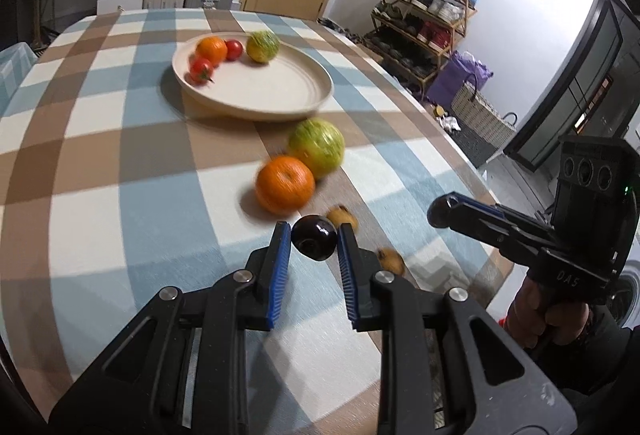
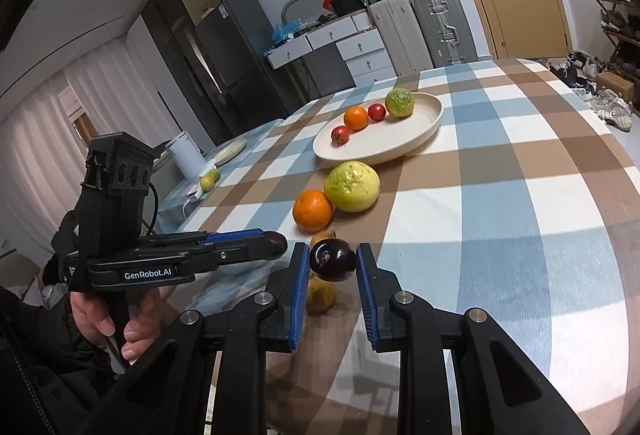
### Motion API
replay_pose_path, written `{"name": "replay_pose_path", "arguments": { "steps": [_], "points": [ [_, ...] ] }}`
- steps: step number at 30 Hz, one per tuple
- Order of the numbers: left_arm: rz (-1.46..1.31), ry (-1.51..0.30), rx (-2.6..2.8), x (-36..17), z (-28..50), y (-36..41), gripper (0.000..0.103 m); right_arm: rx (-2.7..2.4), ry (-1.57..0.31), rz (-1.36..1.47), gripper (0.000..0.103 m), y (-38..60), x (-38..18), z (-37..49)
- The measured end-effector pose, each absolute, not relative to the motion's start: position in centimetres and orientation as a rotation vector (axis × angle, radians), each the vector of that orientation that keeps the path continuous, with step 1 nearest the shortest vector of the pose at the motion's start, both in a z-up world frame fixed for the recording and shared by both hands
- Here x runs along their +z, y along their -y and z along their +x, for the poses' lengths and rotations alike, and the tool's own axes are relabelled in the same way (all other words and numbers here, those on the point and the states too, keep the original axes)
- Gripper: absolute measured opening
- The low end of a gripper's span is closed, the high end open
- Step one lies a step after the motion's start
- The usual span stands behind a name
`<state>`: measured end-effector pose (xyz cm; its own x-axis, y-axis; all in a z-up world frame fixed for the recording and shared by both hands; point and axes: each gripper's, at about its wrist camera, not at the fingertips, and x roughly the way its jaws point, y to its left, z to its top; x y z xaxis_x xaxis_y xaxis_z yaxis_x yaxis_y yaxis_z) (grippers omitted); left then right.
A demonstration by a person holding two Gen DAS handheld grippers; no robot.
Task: Organize fruits
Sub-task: 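Carry both dark plums over the cream plate with both grippers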
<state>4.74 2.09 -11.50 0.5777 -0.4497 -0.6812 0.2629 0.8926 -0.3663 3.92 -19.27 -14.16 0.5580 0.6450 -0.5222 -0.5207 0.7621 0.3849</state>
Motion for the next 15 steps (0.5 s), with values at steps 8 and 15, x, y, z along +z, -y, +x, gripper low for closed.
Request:
{"name": "replay_pose_path", "arguments": {
  "steps": [8,15],
  "points": [
    [-0.24,-0.803,-0.377,-9.4,8.2,-4.2,0.021,0.722,-0.691,0.2,0.024,18.3,-13.0,7.2],
    [-0.262,-0.786,-0.346,-8.9,13.0,-5.7,0.021,0.767,-0.7,0.202,0.024,16.6,-11.6,11.9]
  ]
}}
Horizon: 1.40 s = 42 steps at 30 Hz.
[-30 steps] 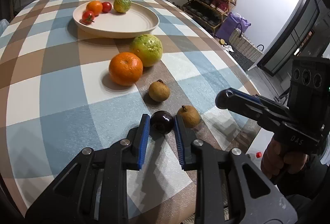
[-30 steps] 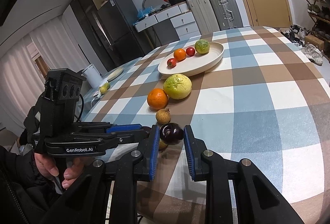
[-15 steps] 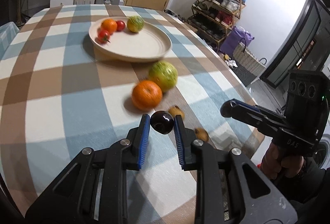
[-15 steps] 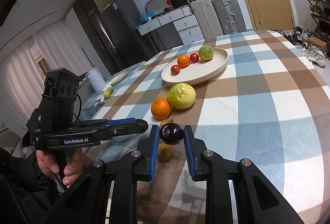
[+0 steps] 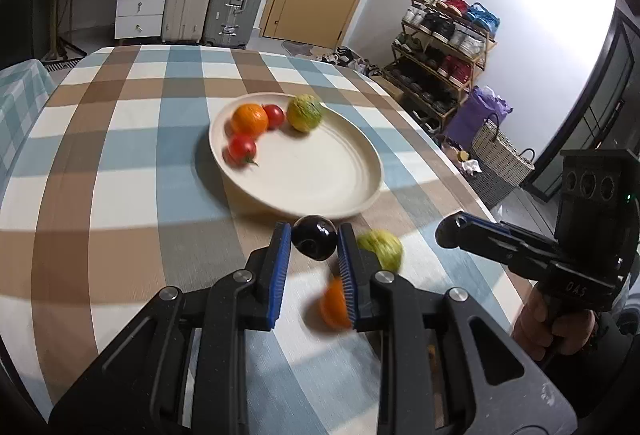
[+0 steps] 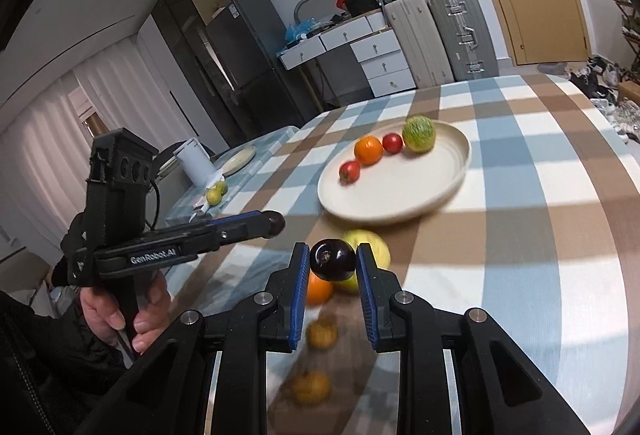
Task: Organize fruits
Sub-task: 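Carry both dark plums over the cream plate with both grippers, then open both grippers to set the plums down on the plate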
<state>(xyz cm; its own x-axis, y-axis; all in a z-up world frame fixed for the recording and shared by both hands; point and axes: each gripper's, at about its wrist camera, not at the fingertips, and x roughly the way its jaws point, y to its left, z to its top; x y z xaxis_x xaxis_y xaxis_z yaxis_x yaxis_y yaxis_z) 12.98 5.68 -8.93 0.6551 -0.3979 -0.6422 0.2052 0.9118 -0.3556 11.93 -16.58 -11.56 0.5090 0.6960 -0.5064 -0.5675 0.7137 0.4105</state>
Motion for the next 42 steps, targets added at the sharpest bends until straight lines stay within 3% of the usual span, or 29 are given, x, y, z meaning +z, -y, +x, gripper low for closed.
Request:
{"name": "replay_pose_path", "arguments": {
  "steps": [18,37,40,42],
  "points": [
    [-0.248,-0.827,-0.317,-11.6,22.8,-6.7,0.021,0.796,-0.823,0.224,0.024,9.9,-11.5,26.3],
    [-0.251,-0.852,-0.329,-13.4,23.9,-7.1,0.022,0.709,-1.004,0.238,0.025,6.6,-15.6,31.8],
    [-0.24,-0.855,-0.327,-13.3,23.9,-6.9,0.023,0.693,-1.001,0.22,0.036,6.5,-15.4,31.7],
    [-0.241,-0.854,-0.325,-13.2,23.7,-6.9,0.027,0.703,-0.994,0.236,0.051,6.7,-15.2,31.7]
  ]
}}
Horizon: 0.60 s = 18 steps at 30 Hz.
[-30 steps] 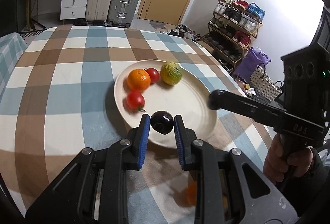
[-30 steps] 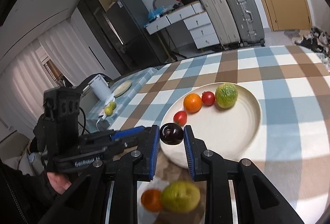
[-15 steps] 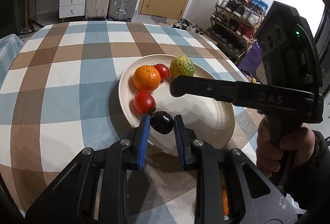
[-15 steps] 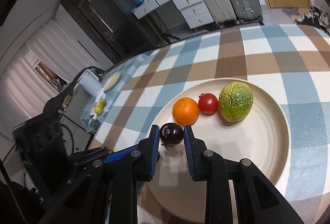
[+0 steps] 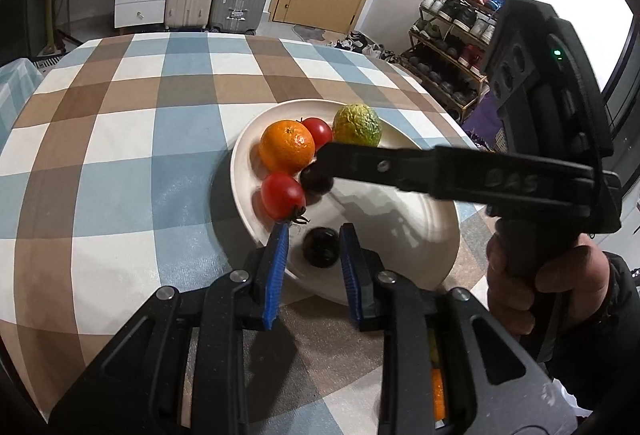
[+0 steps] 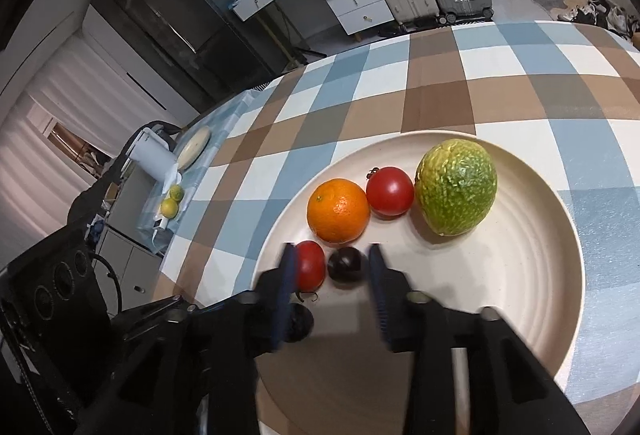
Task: Organize fruits
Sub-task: 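Open both grippers to set the plums down on the plate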
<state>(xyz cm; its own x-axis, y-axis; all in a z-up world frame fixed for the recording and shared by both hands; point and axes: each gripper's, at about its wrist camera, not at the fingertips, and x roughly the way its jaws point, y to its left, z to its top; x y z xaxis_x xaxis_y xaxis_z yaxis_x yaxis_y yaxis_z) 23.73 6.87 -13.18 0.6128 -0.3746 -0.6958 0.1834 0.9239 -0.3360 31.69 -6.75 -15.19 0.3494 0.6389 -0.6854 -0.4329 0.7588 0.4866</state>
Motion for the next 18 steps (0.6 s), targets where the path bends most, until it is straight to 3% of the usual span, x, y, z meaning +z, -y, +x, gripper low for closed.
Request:
{"name": "replay_pose_path", "arguments": {
  "steps": [2,5,10,18],
  "points": [
    [-0.247,-0.848,-0.324,-12.9,23.4,-6.9,0.033,0.719,-0.979,0.25,0.053,7.2,-14.6,31.4],
    [-0.251,-0.833,-0.307,-12.3,22.7,-7.0,0.046,0.717,-0.944,0.264,0.066,8.3,-13.5,30.6],
    [-0.26,-0.803,-0.288,-10.8,21.2,-6.9,0.052,0.691,-0.888,0.294,0.073,10.8,-11.7,28.7],
    [-0.225,-0.76,-0.271,-8.3,17.6,-5.3,0.07,0.652,-0.799,0.296,0.092,14.0,-9.2,24.0]
  ]
}}
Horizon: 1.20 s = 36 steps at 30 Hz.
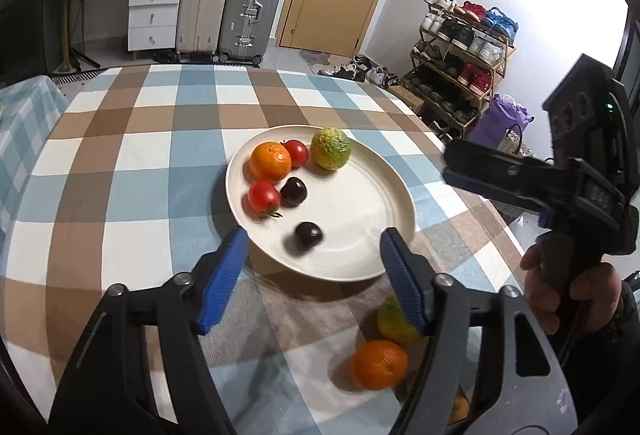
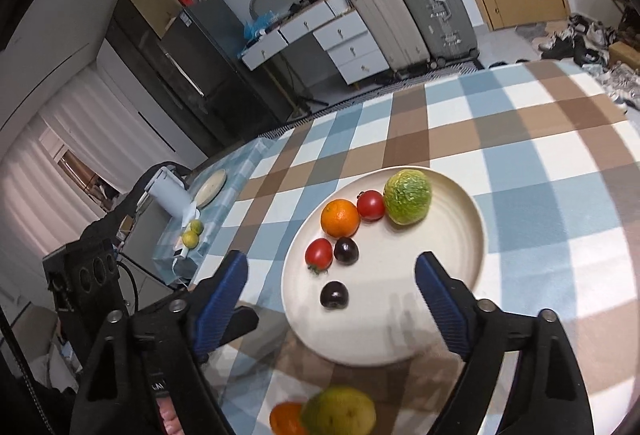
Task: Organize fruits
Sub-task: 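Open both grippers to set the plums down on the plate, then withdraw both grippers from the plate toward the small brown fruits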
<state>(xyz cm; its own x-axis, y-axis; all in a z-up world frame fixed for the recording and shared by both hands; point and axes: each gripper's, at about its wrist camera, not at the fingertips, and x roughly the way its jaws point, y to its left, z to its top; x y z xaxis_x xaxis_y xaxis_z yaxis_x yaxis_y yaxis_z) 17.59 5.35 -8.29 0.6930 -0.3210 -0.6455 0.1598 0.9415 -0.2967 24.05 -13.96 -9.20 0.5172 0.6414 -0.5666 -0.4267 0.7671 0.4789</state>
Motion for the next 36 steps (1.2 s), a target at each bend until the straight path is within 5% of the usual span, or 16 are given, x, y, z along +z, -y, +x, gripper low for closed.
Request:
{"name": "replay_pose_path", "arguments": {
  "steps": [4,16,20,36],
  "points": [
    [-0.2,-0.736,-0.254,-7.1,15.4,-4.4,0.079,0.636,-0.744,0.306,0.099,15.4,-8.0,21.5],
    [-0.172,-0.692,-0.211,-5.0,10.0,-3.0,0.087,0.622,-0.688,0.319,0.103,18.0,-7.3,15.2],
    [-0.177,-0.673,-0.191,-4.8,8.2,-2.9,0.102,0.619,-0.679,0.305,0.103,18.3,-7.3,13.3],
    [-0.198,-0.711,-0.188,-8.3,3.9,-2.7,0.102,0.674,-0.703,0.163,0.103,16.9,-10.4,5.7]
  ]
}}
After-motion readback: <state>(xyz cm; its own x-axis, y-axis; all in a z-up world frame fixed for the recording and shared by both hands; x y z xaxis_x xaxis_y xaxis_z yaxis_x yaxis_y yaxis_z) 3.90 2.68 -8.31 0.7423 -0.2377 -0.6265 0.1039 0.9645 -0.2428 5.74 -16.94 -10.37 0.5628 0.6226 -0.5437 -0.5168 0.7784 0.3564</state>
